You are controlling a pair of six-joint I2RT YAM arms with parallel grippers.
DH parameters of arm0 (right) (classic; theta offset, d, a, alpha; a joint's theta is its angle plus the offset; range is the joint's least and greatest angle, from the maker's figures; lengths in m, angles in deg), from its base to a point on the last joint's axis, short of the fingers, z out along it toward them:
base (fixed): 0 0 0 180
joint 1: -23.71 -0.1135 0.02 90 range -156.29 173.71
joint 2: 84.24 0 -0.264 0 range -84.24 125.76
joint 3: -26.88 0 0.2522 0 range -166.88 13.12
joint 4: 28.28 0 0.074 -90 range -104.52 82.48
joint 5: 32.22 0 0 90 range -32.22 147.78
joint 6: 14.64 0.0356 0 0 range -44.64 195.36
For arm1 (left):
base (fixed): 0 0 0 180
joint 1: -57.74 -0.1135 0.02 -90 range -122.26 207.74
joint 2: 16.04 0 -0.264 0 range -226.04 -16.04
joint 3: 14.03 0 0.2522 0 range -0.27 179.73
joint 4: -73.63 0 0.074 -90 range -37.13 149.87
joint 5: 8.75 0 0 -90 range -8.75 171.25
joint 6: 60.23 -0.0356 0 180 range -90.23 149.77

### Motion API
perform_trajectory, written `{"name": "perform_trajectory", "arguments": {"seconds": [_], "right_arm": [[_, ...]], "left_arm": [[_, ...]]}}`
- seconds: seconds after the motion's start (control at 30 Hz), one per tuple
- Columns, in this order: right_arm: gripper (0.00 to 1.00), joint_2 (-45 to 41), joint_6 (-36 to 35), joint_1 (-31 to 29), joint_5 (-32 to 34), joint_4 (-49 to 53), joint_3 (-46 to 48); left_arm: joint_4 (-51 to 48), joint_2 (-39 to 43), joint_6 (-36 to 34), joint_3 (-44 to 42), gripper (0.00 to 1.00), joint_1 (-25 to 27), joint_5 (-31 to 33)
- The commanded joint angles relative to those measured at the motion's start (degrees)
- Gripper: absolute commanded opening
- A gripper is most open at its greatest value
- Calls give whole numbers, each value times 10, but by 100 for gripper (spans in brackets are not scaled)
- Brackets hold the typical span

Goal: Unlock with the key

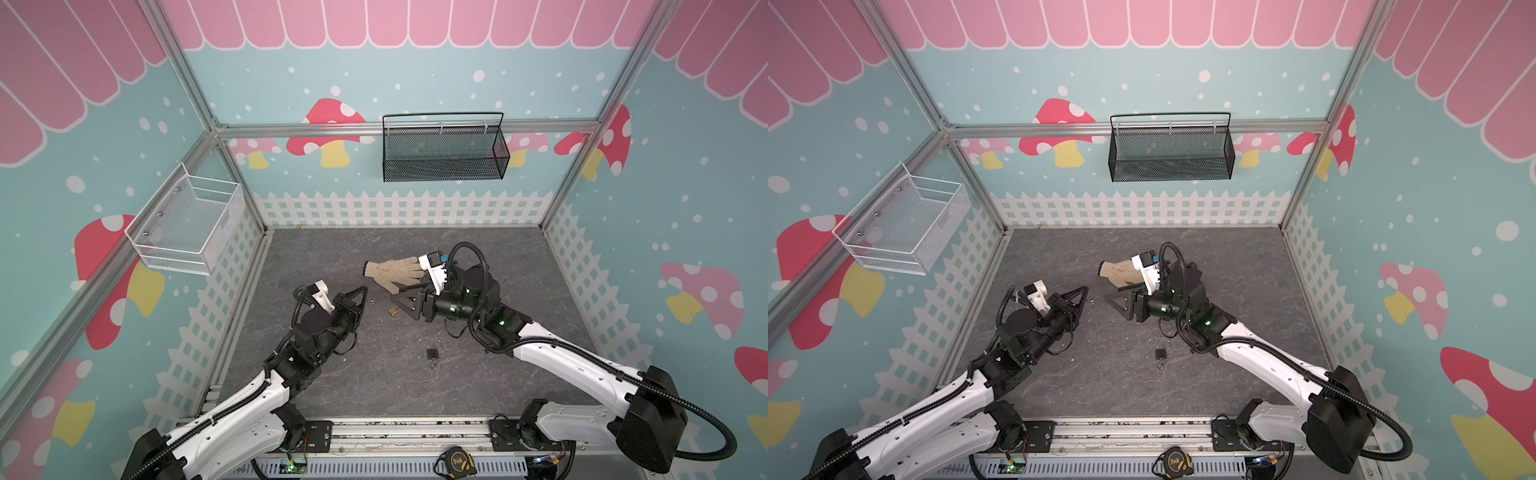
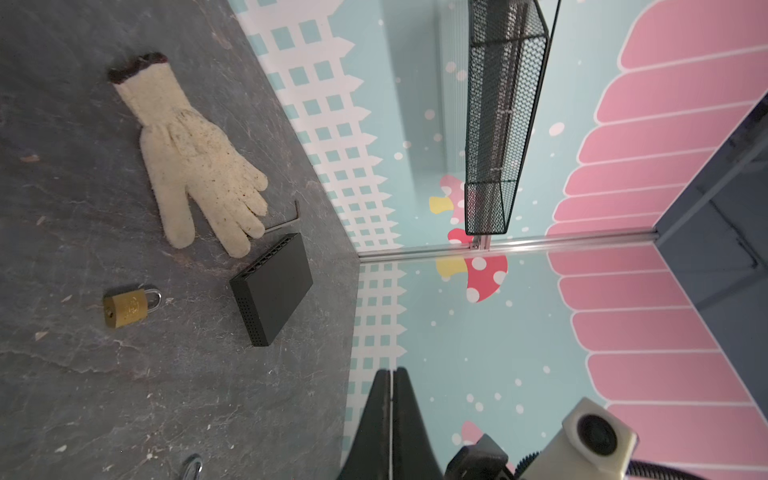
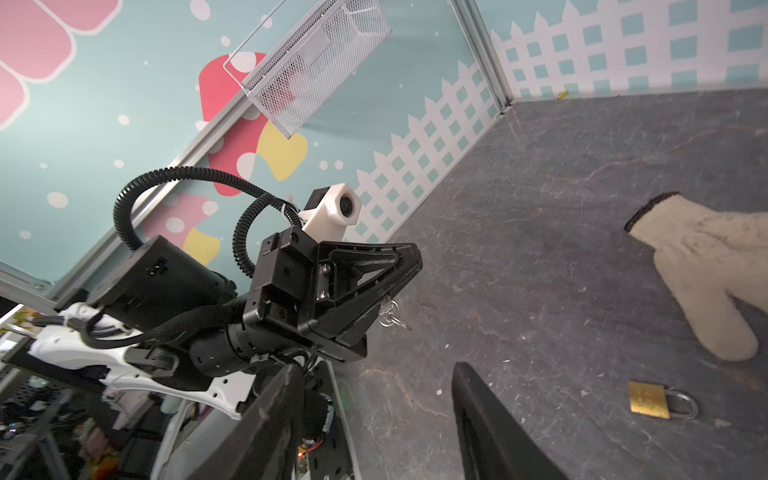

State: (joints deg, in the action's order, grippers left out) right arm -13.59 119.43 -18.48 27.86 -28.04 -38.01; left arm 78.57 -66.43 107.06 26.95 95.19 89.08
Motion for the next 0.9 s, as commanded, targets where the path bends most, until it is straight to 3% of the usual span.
{"name": "perform_trajectory", "arguments": {"seconds": [0.0, 0.23, 0.87], "right_arm": [[60, 11, 48, 5, -82, 29, -14], [59, 57, 62, 15, -116, 17, -38], [37, 91, 107, 35, -178, -87, -7]], "left_arm": [[75, -31, -98, 3, 0, -4, -86], [141, -77, -137, 13, 0, -4, -142], [184, -70, -164, 5, 0, -5, -160]]}}
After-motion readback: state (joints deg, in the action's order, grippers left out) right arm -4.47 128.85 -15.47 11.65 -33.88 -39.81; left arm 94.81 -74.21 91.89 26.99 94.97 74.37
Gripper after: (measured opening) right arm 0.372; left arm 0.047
